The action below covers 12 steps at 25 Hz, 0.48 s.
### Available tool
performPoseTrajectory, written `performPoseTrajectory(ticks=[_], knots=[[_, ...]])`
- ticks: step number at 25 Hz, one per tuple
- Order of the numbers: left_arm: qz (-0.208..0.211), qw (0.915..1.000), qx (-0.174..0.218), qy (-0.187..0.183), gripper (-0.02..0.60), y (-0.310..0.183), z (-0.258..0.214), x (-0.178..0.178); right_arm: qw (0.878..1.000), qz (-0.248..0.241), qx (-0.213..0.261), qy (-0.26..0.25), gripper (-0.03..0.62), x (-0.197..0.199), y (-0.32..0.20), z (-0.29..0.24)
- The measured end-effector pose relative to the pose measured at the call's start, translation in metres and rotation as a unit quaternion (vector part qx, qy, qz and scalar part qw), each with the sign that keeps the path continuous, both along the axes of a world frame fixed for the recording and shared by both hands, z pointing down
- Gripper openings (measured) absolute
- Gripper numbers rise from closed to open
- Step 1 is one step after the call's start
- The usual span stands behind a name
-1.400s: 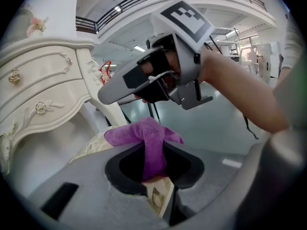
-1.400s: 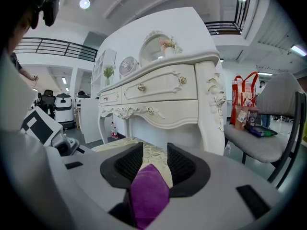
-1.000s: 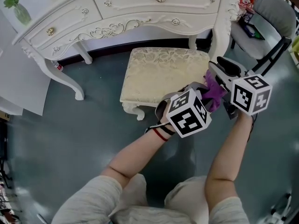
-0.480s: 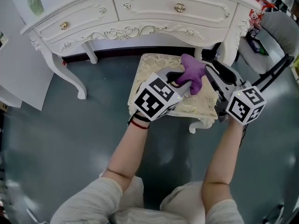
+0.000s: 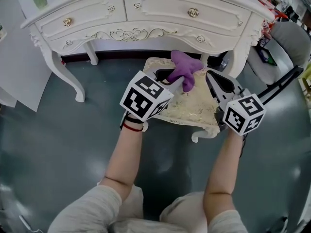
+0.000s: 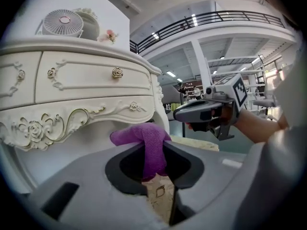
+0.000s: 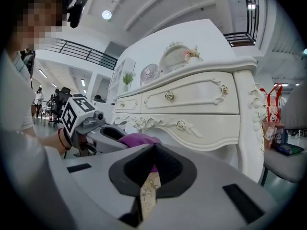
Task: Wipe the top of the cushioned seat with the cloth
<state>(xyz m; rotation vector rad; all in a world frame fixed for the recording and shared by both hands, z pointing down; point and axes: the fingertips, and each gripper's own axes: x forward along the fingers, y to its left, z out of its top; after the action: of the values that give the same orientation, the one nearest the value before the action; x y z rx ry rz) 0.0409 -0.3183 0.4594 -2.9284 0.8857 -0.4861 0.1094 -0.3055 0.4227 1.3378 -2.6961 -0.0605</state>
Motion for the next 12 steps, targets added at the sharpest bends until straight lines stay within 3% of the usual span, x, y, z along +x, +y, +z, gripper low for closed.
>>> performPoseTrajectory(ticks=[12], knots=[[-0.009,0.9999,0.000,0.010,0.081,-0.0087,0.0004,-0.0054,1.000,0.001,0.004,0.026,0.008,-0.0006,0.0008,0.0023]])
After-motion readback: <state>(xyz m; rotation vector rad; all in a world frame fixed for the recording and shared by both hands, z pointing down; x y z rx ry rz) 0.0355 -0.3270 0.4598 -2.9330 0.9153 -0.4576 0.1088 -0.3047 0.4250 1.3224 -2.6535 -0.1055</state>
